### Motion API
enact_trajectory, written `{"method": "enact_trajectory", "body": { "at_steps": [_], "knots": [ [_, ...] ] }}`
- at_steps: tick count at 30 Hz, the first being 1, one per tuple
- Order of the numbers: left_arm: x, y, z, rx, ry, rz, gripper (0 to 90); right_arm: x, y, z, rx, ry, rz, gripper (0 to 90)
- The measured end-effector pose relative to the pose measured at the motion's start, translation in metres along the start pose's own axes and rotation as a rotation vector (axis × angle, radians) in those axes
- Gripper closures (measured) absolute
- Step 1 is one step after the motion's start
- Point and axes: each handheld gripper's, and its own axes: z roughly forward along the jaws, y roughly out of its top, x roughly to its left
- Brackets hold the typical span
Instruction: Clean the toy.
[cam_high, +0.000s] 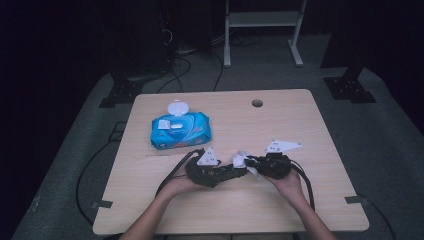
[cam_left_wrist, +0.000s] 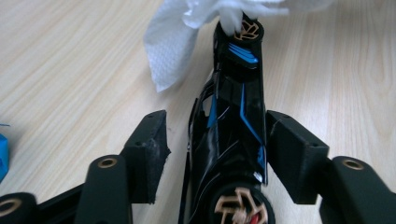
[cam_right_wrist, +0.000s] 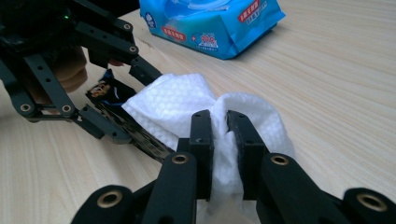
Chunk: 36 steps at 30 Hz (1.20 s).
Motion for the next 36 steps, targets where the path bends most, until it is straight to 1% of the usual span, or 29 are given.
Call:
{"method": "enact_trajectory", "body": {
  "at_steps": [1,3,5,8,9,11,14,16,17,18,19,22,23,24,27,31,32,34,36],
  "knots": [
    [0.0,-0.001,0.0,0.013,0.01,0.006,46.7,-0.002,-0.001,0.0,0.005,-0.001,0.006,80.1],
    [0.0,-0.001,0.0,0.017,-0.004,0.004,52.0,-0.005,-0.004,0.0,0.01,-0.013,0.021,80.1],
    [0.001,-0.002,-0.001,0.023,-0.008,0.009,56.0,-0.008,-0.005,-0.002,-0.003,-0.006,0.042,80.1],
    [0.003,-0.002,-0.002,0.019,-0.014,0.007,56.8,-0.004,-0.002,-0.003,-0.035,0.026,0.054,80.1],
    [0.003,-0.003,-0.002,0.017,-0.014,0.003,56.8,-0.003,-0.001,-0.002,-0.04,0.035,0.052,80.1],
    [0.004,-0.004,-0.004,0.02,-0.009,0.0,56.9,-0.002,-0.001,0.001,-0.031,0.039,0.045,80.1],
    [0.007,-0.007,-0.008,0.028,-0.002,-0.001,56.9,-0.005,-0.005,0.004,-0.013,0.032,0.055,80.1],
    [0.009,-0.009,-0.009,0.025,-0.001,-0.01,56.9,-0.011,-0.009,0.007,0.012,0.023,0.077,80.1],
    [0.01,-0.01,-0.01,0.026,-0.005,-0.012,56.8,-0.012,-0.011,0.008,0.014,0.025,0.097,80.1],
    [0.01,-0.01,-0.01,0.025,-0.009,-0.015,56.7,-0.013,-0.012,0.008,0.013,0.029,0.104,80.1],
    [0.01,-0.009,-0.01,0.027,-0.009,-0.013,56.2,-0.013,-0.012,0.009,0.01,0.033,0.104,80.1],
    [0.008,-0.005,-0.005,0.054,-0.001,0.011,46.1,-0.009,-0.01,0.01,0.012,0.035,0.089,80.1],
    [0.007,-0.005,-0.004,0.059,0.001,0.016,45.4,-0.009,-0.01,0.011,0.012,0.039,0.092,80.1],
    [0.006,-0.004,-0.003,0.072,0.001,0.03,45.1,-0.008,-0.01,0.011,0.013,0.04,0.093,80.1],
    [0.005,-0.003,-0.004,0.084,0.007,0.037,42.7,-0.006,-0.009,0.013,0.006,0.039,0.093,80.1],
    [0.006,0.002,-0.008,0.089,0.02,0.036,39.0,0.005,-0.007,0.021,0.008,0.085,0.081,80.1],
    [0.006,0.003,-0.009,0.088,0.016,0.036,38.7,0.008,-0.007,0.023,0.009,0.098,0.081,80.1],
    [0.004,0.006,-0.009,0.103,0.015,0.052,37.7,0.012,-0.007,0.027,0.015,0.117,0.076,80.1],
    [0.002,0.008,-0.007,0.129,0.023,0.068,37.3,0.013,-0.006,0.029,0.018,0.119,0.071,80.1]
  ]
}}
